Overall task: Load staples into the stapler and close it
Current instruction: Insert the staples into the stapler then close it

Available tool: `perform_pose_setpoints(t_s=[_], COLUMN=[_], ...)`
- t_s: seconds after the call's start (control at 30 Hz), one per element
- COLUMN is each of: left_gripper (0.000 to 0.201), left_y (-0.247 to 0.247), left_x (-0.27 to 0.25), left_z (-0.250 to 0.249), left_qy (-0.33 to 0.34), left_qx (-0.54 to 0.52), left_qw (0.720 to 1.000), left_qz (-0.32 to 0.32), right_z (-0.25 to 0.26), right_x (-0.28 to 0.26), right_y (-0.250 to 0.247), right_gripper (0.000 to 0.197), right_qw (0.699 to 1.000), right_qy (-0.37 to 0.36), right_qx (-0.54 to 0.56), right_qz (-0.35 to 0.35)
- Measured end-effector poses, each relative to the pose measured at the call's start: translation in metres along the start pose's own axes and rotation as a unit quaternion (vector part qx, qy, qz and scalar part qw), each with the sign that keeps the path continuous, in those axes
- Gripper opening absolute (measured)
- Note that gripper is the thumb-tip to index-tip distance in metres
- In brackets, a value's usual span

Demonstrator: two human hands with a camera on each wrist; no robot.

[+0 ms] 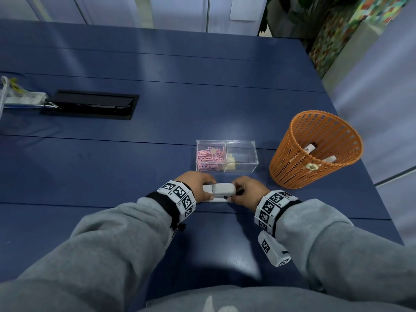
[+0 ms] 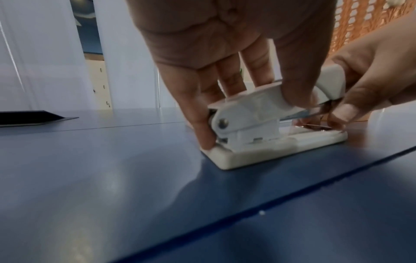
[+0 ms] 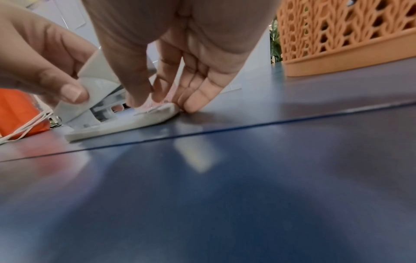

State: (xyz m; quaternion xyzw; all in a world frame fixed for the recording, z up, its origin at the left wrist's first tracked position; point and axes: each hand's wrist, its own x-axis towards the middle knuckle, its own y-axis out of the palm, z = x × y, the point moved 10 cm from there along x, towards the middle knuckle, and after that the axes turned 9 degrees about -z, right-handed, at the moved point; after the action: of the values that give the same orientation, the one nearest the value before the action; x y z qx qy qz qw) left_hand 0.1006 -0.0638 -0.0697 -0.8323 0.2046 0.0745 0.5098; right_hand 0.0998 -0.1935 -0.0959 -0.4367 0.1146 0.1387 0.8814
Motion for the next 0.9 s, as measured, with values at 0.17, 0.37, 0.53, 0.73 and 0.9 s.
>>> perform_pose_setpoints(t_s=[0.17, 0.37, 0.53, 0.73, 0.9], left_gripper=[0.038, 0.034, 0.029, 0.028, 0.027], left_y=[0.003, 0.008, 0.008, 0.000, -0.003], left_x=[0.001, 0.000, -0.003, -0.007, -0.007], left_z=[0.003, 0.008, 0.007, 0.006, 0.007], left_qy=[-0.007, -0.010, 0.001, -0.003, -0.012], left_qx=[0.041, 0.092, 0.079, 0.017, -0.036], left_qw=[0.999, 0.996, 0.997, 0.999, 0.998], left_qz=[0.013, 0.016, 0.005, -0.038, -0.056], right_z=[-0.002, -0.006, -0.006, -0.007, -0.001], right_x=[-0.002, 0.000, -0.004, -0.005, -0.006], right_y=[0.007, 0.005, 0.005, 0.020, 0.018], right_gripper=[0.041, 0.026, 0.041, 0.032, 0.015], right_qw=[0.997, 0.999, 0.998, 0.968, 0.939], right_qy=[0.013, 0.013, 0.041, 0.120, 0.135], right_qx=[0.062, 0.031, 0.035, 0.210, 0.314], right_qz=[0.033, 0.016, 0.031, 0.063, 0.044])
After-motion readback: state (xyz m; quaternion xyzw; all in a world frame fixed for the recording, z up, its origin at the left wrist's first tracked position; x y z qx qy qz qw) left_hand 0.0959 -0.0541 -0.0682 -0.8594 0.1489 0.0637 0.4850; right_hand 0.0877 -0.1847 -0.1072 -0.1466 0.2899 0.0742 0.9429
